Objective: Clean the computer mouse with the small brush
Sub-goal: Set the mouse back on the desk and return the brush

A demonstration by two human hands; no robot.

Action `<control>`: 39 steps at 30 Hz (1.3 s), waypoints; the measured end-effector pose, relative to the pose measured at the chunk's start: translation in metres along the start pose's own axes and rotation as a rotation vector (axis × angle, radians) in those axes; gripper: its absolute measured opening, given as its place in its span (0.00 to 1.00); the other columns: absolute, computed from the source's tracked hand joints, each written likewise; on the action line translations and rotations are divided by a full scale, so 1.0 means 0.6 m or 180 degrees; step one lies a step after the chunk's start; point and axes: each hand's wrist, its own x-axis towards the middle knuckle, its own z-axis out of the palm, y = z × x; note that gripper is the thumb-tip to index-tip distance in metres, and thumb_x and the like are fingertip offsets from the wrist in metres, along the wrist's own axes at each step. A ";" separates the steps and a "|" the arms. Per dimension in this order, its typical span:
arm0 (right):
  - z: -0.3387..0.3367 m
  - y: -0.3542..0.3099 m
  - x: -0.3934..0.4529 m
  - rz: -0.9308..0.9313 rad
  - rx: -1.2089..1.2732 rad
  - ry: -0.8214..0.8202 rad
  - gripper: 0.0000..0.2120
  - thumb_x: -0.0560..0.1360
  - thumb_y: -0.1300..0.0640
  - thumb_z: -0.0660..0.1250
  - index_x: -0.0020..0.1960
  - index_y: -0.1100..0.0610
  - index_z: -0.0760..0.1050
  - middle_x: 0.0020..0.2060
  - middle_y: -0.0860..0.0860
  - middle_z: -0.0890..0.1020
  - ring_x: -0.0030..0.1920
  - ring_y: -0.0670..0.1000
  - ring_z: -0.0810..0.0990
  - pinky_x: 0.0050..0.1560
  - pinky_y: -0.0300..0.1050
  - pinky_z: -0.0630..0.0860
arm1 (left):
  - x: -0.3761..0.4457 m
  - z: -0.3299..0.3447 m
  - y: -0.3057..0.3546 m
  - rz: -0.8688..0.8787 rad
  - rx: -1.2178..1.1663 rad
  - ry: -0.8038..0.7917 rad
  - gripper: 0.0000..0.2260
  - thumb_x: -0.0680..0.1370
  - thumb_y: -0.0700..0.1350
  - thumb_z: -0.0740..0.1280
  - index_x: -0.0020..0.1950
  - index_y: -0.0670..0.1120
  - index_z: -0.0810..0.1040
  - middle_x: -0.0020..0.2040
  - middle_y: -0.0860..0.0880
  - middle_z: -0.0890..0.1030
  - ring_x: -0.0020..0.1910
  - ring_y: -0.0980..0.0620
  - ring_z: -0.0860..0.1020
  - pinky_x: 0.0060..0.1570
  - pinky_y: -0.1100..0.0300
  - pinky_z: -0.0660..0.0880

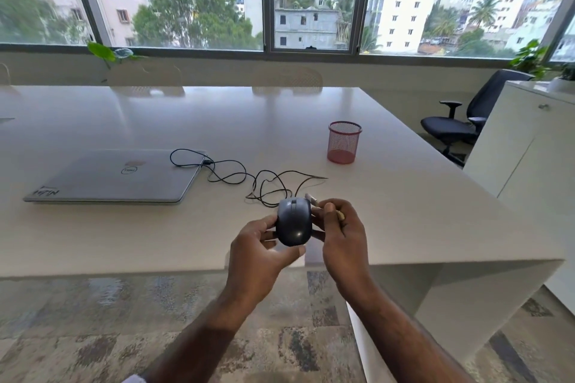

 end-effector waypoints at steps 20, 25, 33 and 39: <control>0.027 0.039 0.112 -0.0022 -0.0988 -0.0196 0.07 0.84 0.57 0.60 0.52 0.54 0.77 0.47 0.52 0.84 0.49 0.55 0.82 0.48 0.50 0.77 | 0.117 0.014 -0.027 0.0152 0.1062 -0.0189 0.27 0.60 0.56 0.82 0.57 0.51 0.86 0.50 0.55 0.87 0.48 0.55 0.82 0.49 0.54 0.80; 0.025 0.041 0.124 -0.0109 -0.1272 -0.0288 0.06 0.84 0.56 0.60 0.52 0.52 0.76 0.47 0.52 0.83 0.44 0.49 0.80 0.38 0.35 0.71 | 0.135 0.017 -0.036 0.0232 0.1175 -0.0297 0.28 0.61 0.57 0.82 0.59 0.51 0.85 0.53 0.53 0.87 0.50 0.56 0.81 0.50 0.57 0.79; -0.010 0.032 0.145 -0.0412 -0.1170 0.0007 0.08 0.83 0.54 0.63 0.50 0.54 0.78 0.44 0.53 0.86 0.45 0.56 0.85 0.49 0.56 0.81 | 0.166 -0.052 -0.071 0.0676 0.1540 -0.0309 0.37 0.65 0.61 0.81 0.67 0.43 0.79 0.63 0.47 0.82 0.59 0.50 0.80 0.59 0.60 0.74; -0.037 0.005 0.196 -0.0844 -0.1384 0.0243 0.12 0.85 0.55 0.60 0.47 0.57 0.79 0.32 0.44 0.79 0.32 0.45 0.78 0.37 0.44 0.70 | 0.201 -0.081 -0.100 0.0465 0.2537 -0.0789 0.42 0.76 0.71 0.61 0.79 0.43 0.65 0.79 0.45 0.68 0.78 0.47 0.65 0.76 0.52 0.64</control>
